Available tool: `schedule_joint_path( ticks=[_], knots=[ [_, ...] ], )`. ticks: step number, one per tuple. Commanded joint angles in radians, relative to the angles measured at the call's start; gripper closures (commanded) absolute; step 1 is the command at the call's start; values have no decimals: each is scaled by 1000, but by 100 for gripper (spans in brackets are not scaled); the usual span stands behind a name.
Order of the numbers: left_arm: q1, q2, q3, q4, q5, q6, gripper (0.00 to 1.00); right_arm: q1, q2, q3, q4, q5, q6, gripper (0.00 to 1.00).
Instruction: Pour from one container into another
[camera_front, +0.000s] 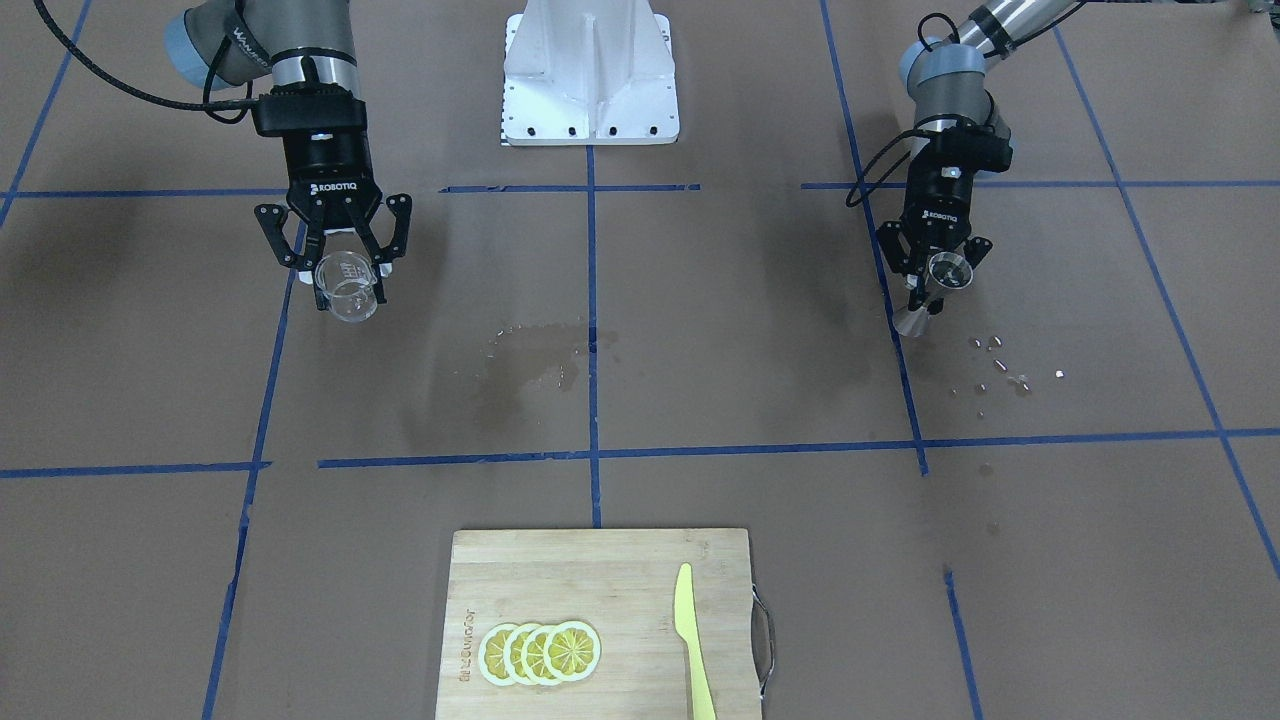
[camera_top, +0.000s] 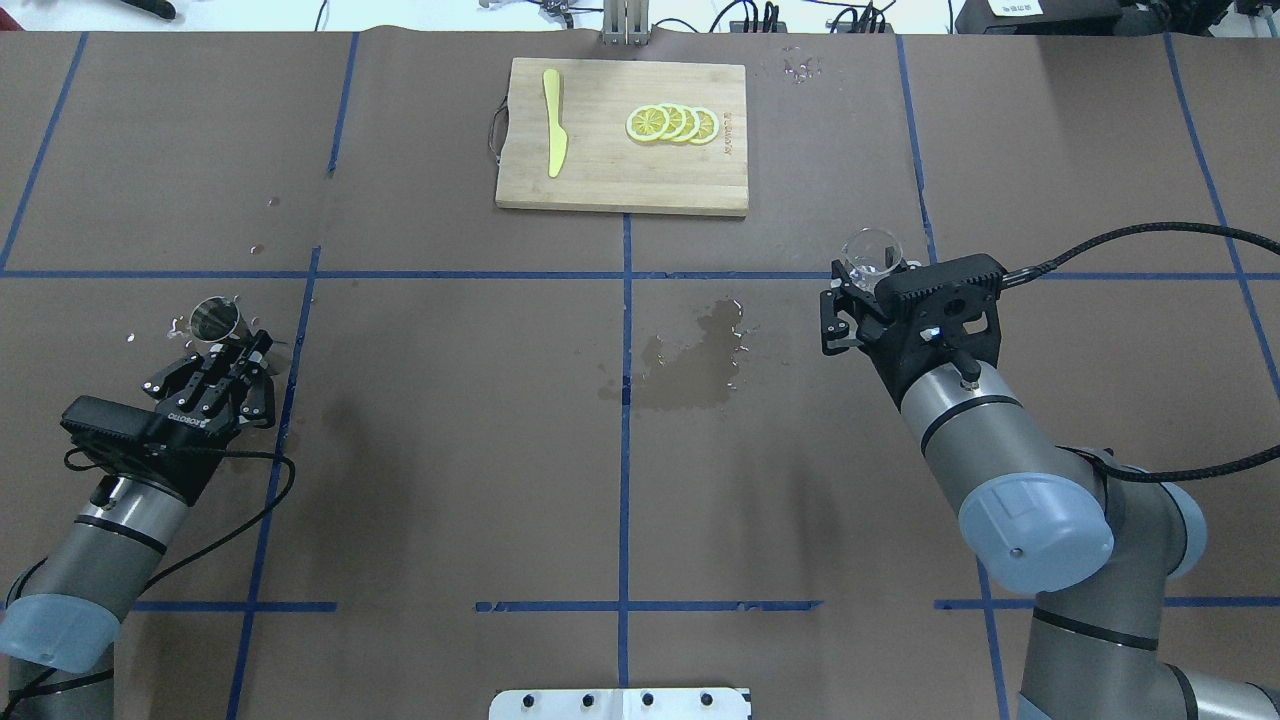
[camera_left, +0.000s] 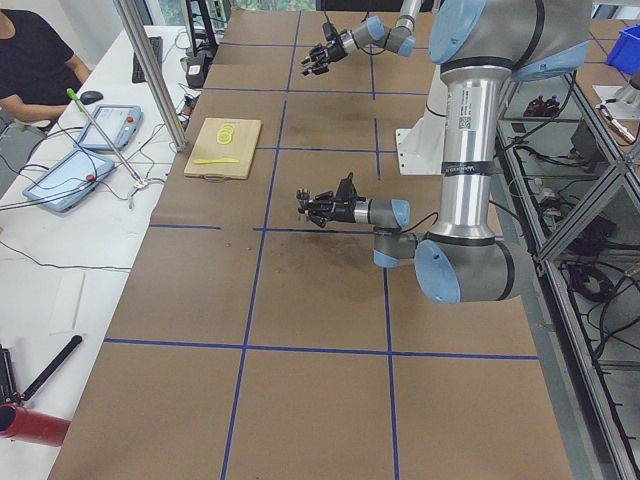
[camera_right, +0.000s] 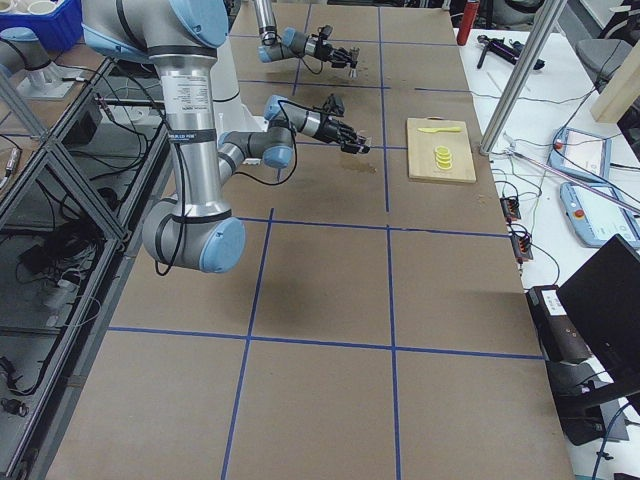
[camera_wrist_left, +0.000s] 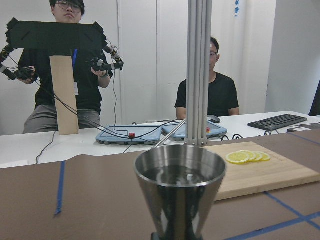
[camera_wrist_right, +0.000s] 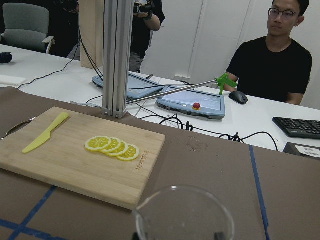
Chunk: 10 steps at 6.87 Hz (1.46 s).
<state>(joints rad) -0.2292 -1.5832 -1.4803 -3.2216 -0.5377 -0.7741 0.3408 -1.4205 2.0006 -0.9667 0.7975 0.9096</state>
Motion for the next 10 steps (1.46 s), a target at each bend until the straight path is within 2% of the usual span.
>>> schedule_joint_path(
  ticks=[1,4,6,10],
  knots=[
    [19,28,18,-3,5,-36,100,0,0,4,0,-1,0,77],
    [97,32,38,0,7,-74,100,0,2,7,2,-1,5,77],
    [100,69,61,-1,13,-111,100,0,3,9,2,-1,5,77],
    [108,72,54,-4,13,-119,100,-2,11,15,2,-3,5,77]
  ],
)
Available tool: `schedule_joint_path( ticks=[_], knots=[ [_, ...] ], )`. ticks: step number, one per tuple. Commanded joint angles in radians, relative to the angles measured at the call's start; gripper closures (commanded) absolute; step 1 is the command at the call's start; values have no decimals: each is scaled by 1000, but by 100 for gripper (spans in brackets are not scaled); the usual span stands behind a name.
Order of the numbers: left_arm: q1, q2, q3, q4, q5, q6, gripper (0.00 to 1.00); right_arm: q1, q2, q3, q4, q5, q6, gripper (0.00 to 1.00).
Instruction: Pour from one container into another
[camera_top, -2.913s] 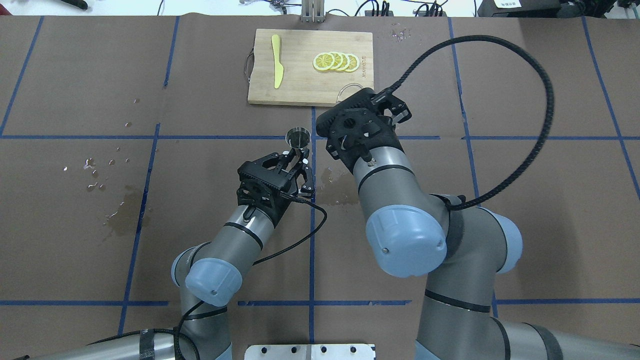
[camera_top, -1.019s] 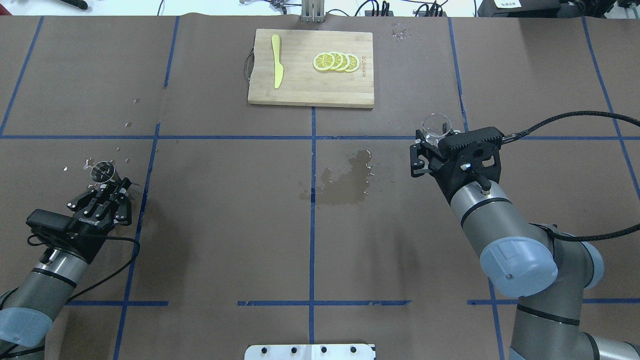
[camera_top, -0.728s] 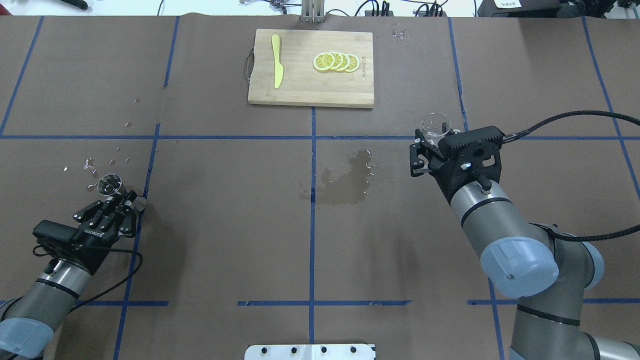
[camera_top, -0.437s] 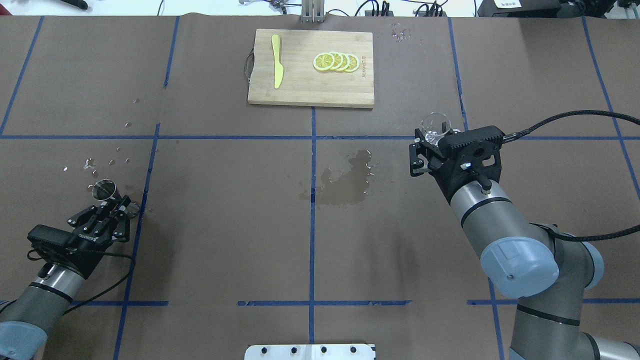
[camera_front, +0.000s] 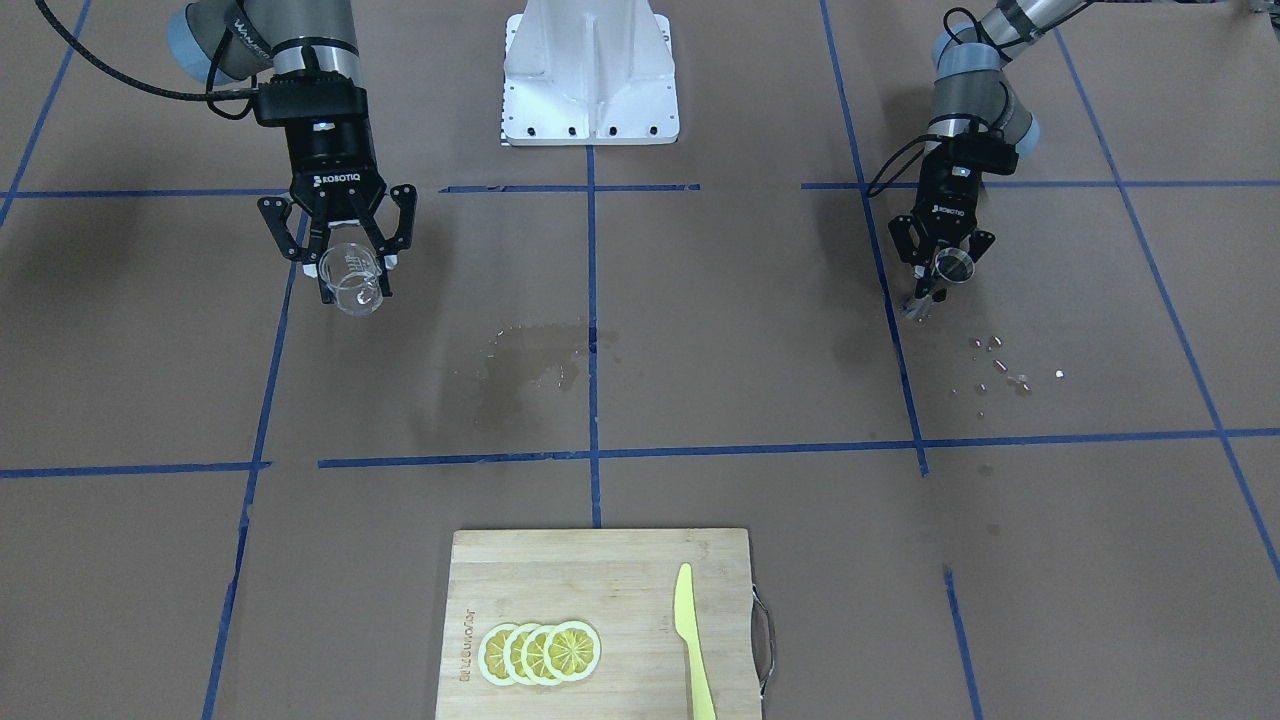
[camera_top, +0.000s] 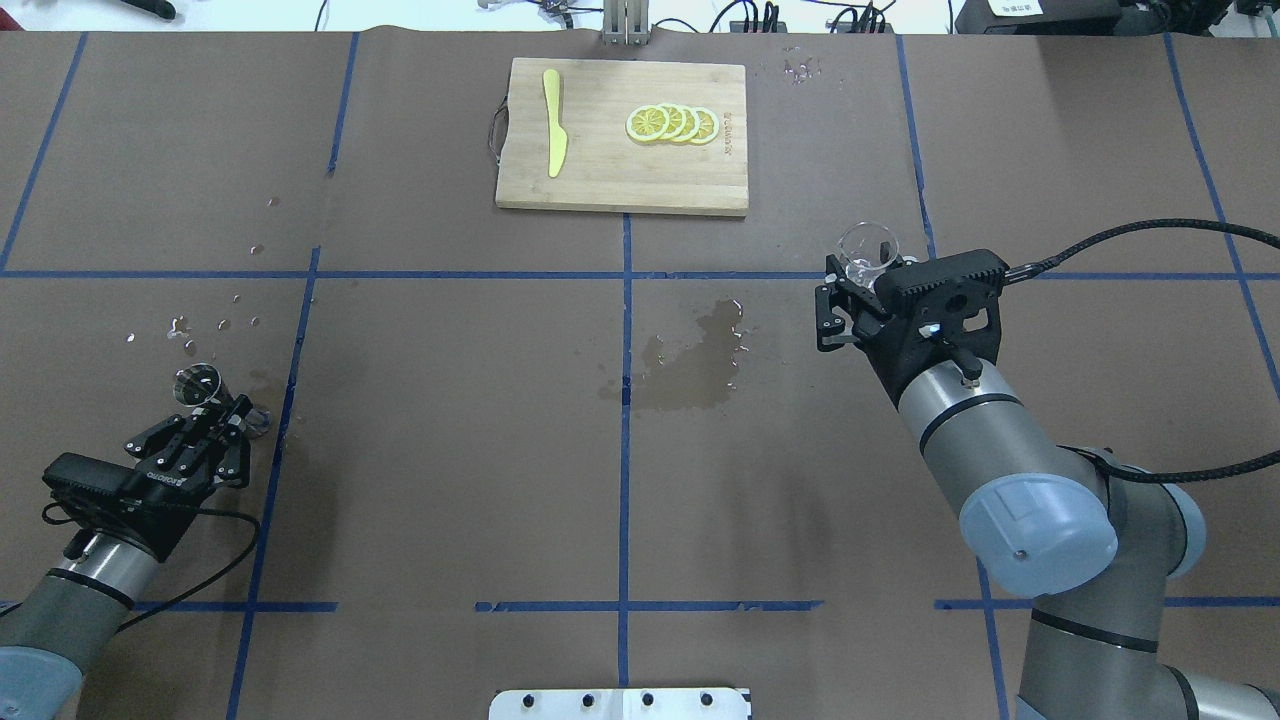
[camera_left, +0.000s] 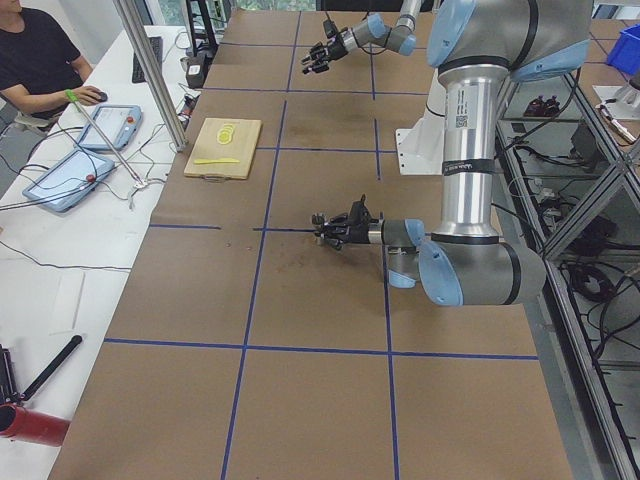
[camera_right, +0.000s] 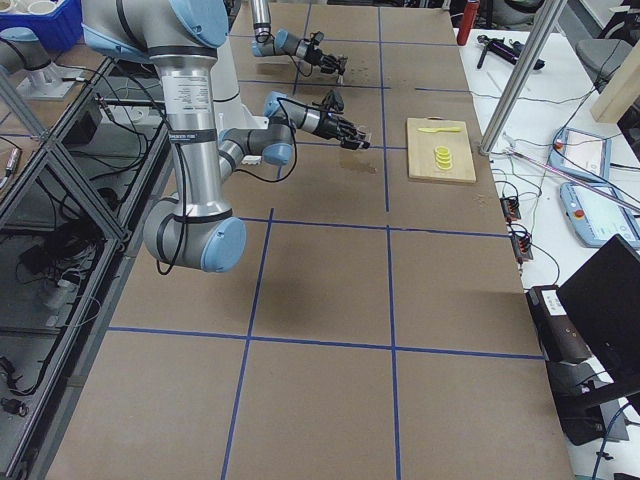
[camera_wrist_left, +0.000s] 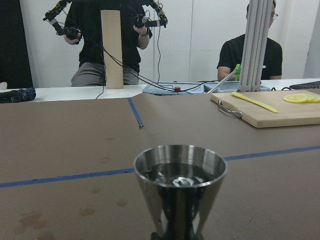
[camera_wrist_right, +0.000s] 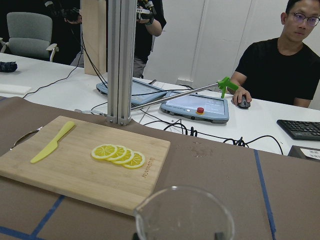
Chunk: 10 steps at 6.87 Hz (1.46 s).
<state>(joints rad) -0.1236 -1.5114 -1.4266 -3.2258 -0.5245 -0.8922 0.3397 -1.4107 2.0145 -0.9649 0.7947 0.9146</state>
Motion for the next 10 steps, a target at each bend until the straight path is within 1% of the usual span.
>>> schedule_joint_path(
  ticks=[1,2,3,5,6,7,8,9,10],
  knots=[
    [9,0,0,0,4,-1,77,-1,1,1,0,0,0,77],
    [9,0,-3,-2,4,-1,36,-1,2,1,0,0,0,77],
    [9,0,-9,-2,4,1,16,-1,2,1,0,0,0,78],
    [15,0,-14,-2,4,2,1,-1,2,1,0,0,0,78],
    [21,5,-23,0,-9,10,1,-1,4,0,-2,0,0,78],
    [24,60,-81,3,-96,19,0,-1,4,-2,-2,0,0,78],
    [24,165,-178,15,-161,25,0,-1,4,-2,-2,0,0,78],
    [22,221,-219,17,-234,65,0,-1,2,-2,-2,0,0,78],
    [22,258,-219,18,-332,102,0,-1,2,-2,-2,0,0,78]
  ],
)
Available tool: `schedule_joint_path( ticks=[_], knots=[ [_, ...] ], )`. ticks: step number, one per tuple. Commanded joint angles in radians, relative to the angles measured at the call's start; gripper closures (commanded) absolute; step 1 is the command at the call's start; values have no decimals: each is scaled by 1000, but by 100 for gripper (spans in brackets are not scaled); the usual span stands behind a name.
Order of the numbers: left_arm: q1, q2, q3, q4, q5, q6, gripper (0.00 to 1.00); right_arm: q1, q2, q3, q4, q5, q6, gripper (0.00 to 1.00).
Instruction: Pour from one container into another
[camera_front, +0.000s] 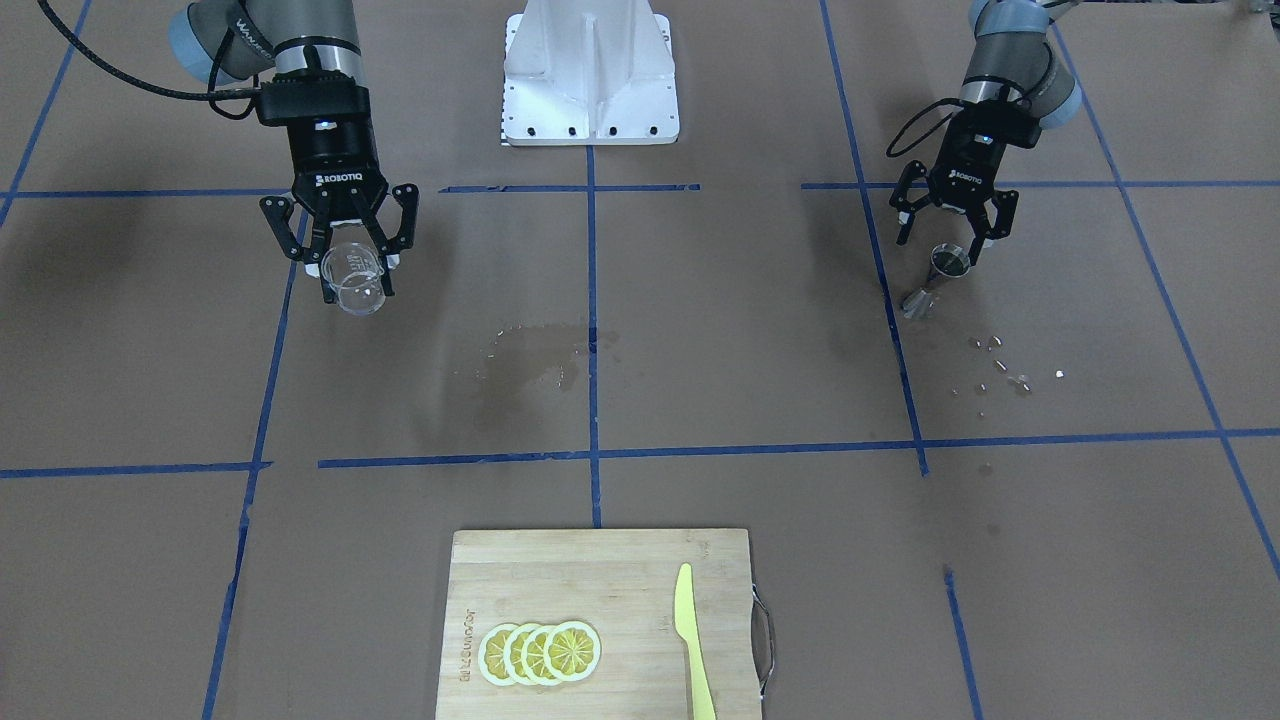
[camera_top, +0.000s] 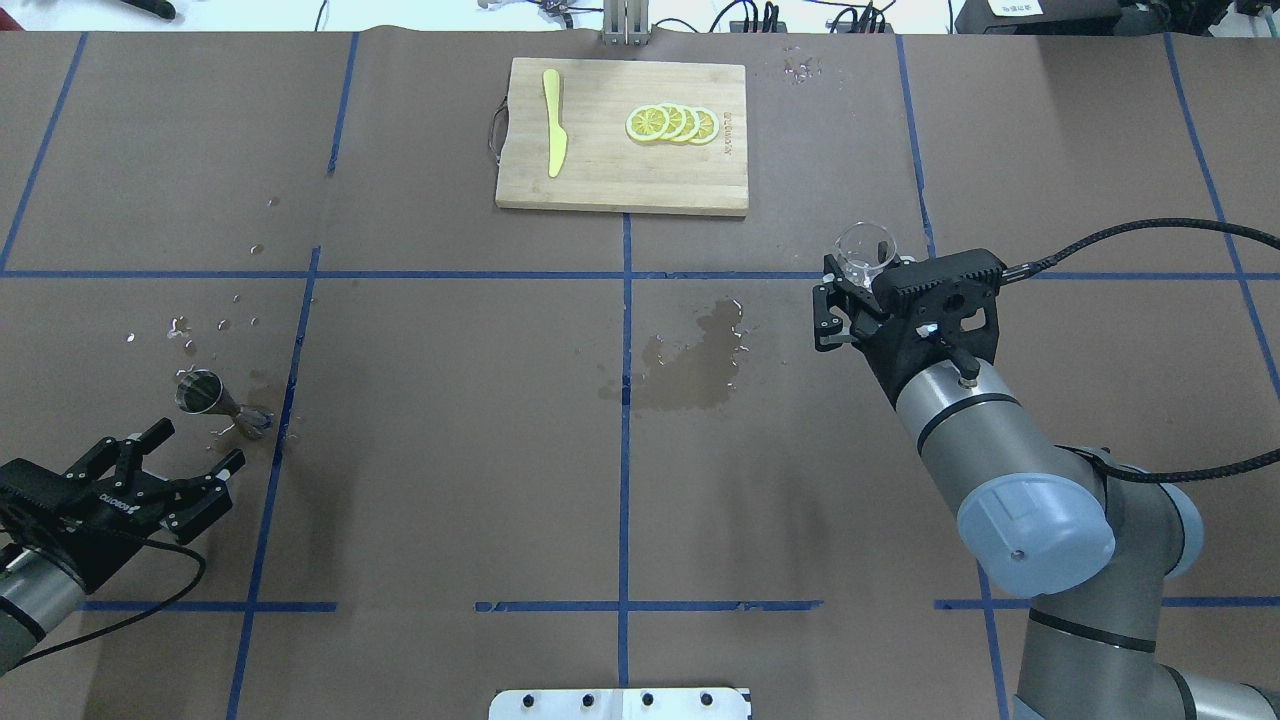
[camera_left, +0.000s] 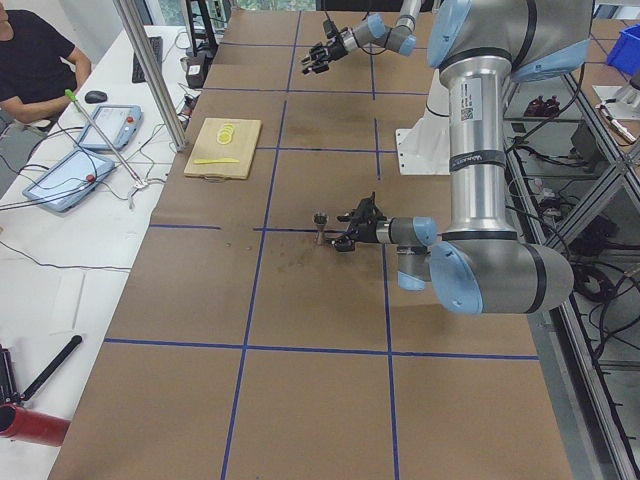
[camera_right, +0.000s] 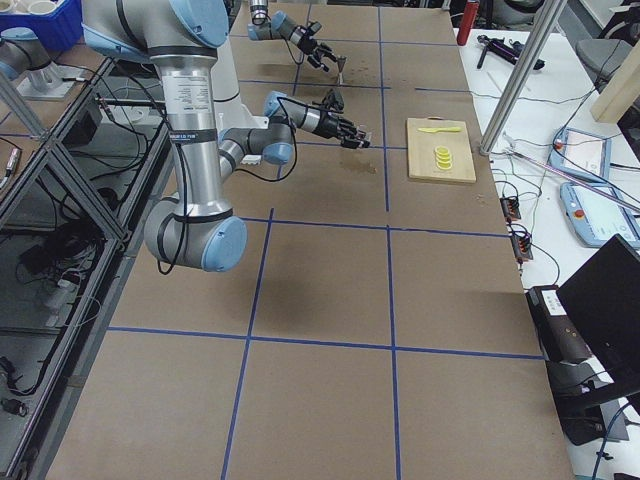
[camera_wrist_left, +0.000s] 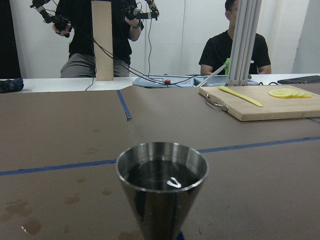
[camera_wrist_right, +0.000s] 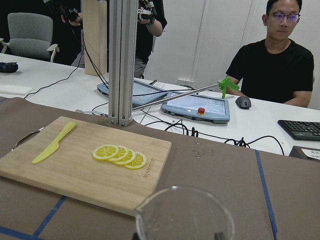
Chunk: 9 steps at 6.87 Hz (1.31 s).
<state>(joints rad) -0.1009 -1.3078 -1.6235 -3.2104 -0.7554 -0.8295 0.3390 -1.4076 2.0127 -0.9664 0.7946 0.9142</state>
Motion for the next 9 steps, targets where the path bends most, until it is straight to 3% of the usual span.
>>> schedule_joint_path(
  ticks=[1,3,4,5,6,7,9],
  knots=[
    [-5,96,-25,1,-231,80,0,0,1,1,0,0,0,78],
    [-46,230,-45,-2,-463,108,1,0,1,-12,0,-1,2,78],
    [-139,231,-32,0,-561,145,0,2,1,-23,2,-6,14,78],
    [-280,217,-12,23,-666,235,1,2,-7,-26,2,-8,40,79],
    [-485,173,-3,94,-850,324,0,2,-16,-31,2,-15,76,80],
    [-625,141,-1,181,-960,378,1,2,-33,-34,3,-34,83,80],
    [-774,37,-3,365,-1112,392,0,2,-123,-86,221,-37,117,85]
  ],
)
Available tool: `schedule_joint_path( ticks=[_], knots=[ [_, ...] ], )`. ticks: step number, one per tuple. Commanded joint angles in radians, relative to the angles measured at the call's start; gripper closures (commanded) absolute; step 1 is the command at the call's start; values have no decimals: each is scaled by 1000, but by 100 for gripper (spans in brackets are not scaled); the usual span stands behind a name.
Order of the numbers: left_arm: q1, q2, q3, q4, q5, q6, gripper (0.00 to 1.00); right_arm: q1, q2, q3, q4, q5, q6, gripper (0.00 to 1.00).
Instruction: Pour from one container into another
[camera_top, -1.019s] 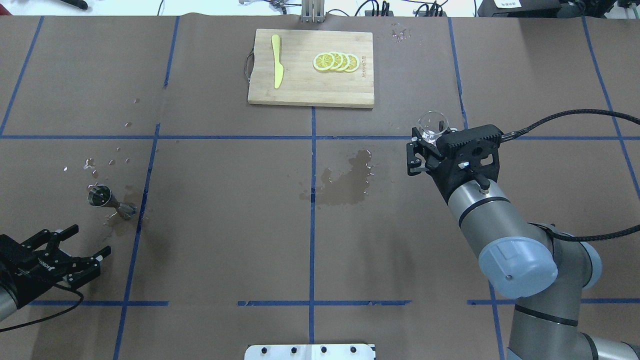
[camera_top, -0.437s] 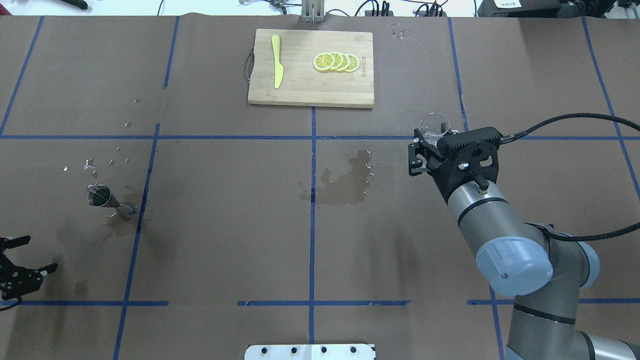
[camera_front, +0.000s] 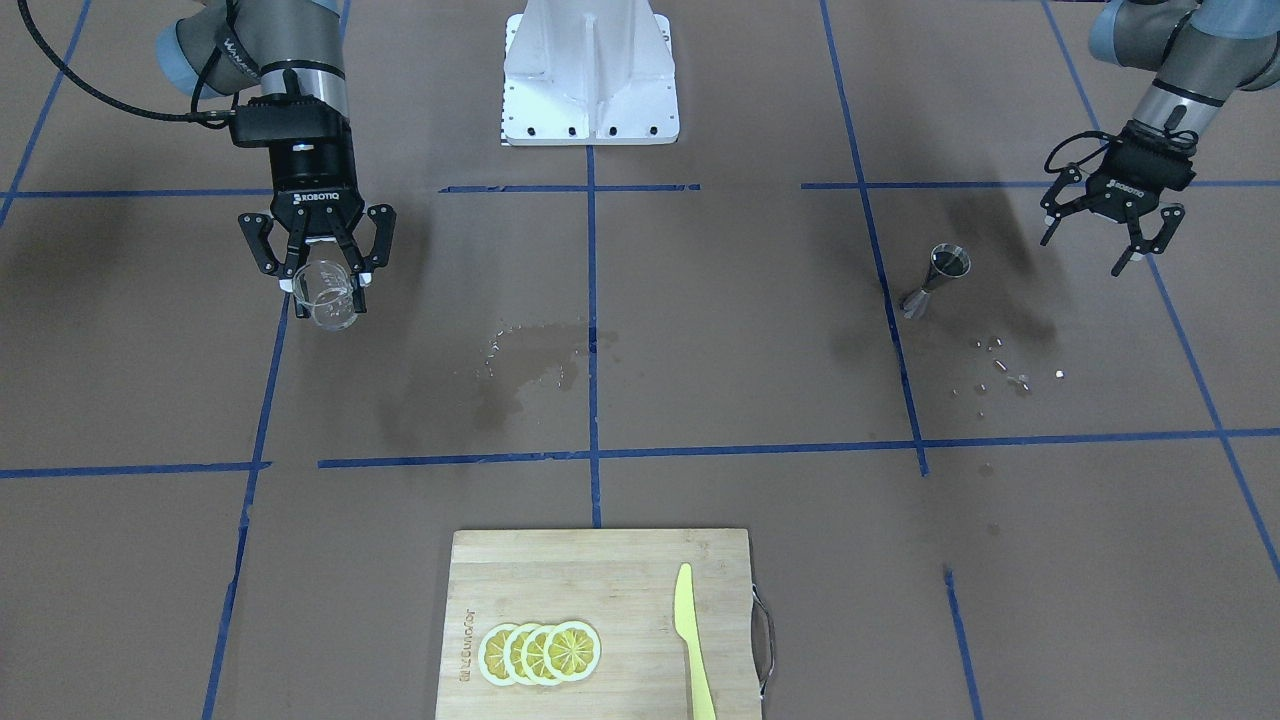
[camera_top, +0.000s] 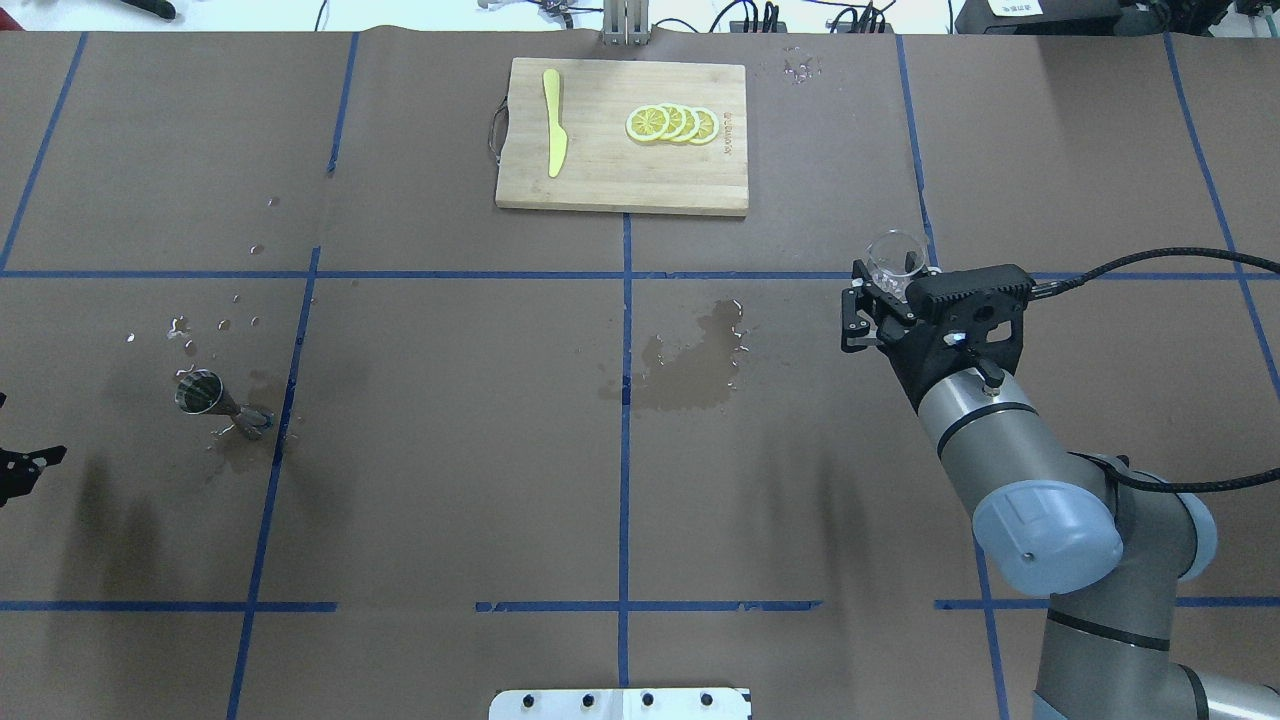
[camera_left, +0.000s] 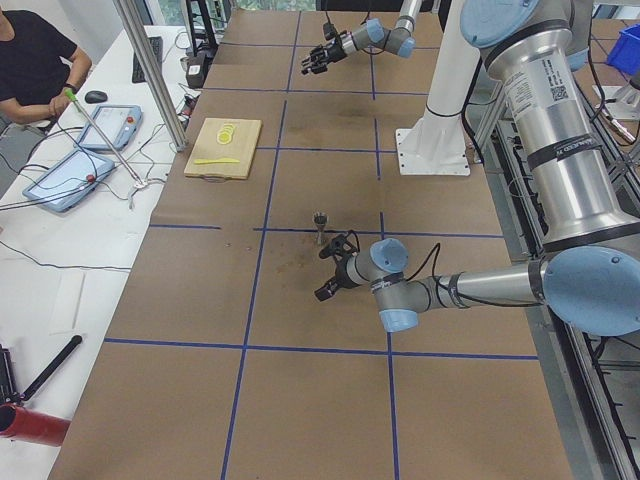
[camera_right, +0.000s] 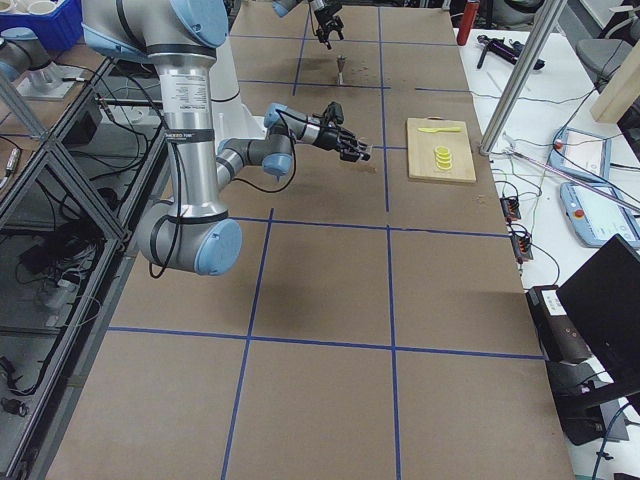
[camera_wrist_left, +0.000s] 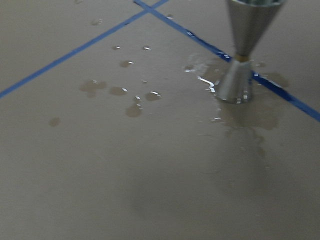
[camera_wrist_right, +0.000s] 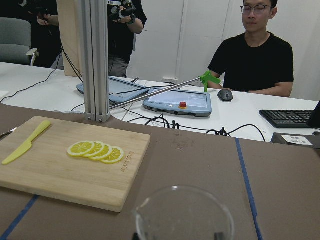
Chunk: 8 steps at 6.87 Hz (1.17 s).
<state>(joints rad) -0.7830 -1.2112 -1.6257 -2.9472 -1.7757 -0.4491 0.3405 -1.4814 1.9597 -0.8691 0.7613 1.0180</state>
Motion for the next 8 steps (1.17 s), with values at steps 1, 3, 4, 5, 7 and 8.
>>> schedule_joint_path(
  ticks=[1,3,4,5,7,8],
  knots=[
    [-132,-76,-2,140,-134,12,0,-6,-127,-36,175,-17,14,84],
    [-275,-181,-3,328,-311,12,0,-75,-201,-115,333,-98,14,77],
    [-298,-186,-3,335,-330,12,0,-119,-200,-136,344,-118,19,77],
    [-308,-183,-6,339,-332,0,0,-155,-201,-169,344,-122,115,77],
    [-326,-166,-3,338,-327,-3,0,-228,-203,-217,344,-239,182,69],
    [-326,-166,-2,338,-326,-5,0,-229,-220,-238,346,-243,182,69]
  ],
)
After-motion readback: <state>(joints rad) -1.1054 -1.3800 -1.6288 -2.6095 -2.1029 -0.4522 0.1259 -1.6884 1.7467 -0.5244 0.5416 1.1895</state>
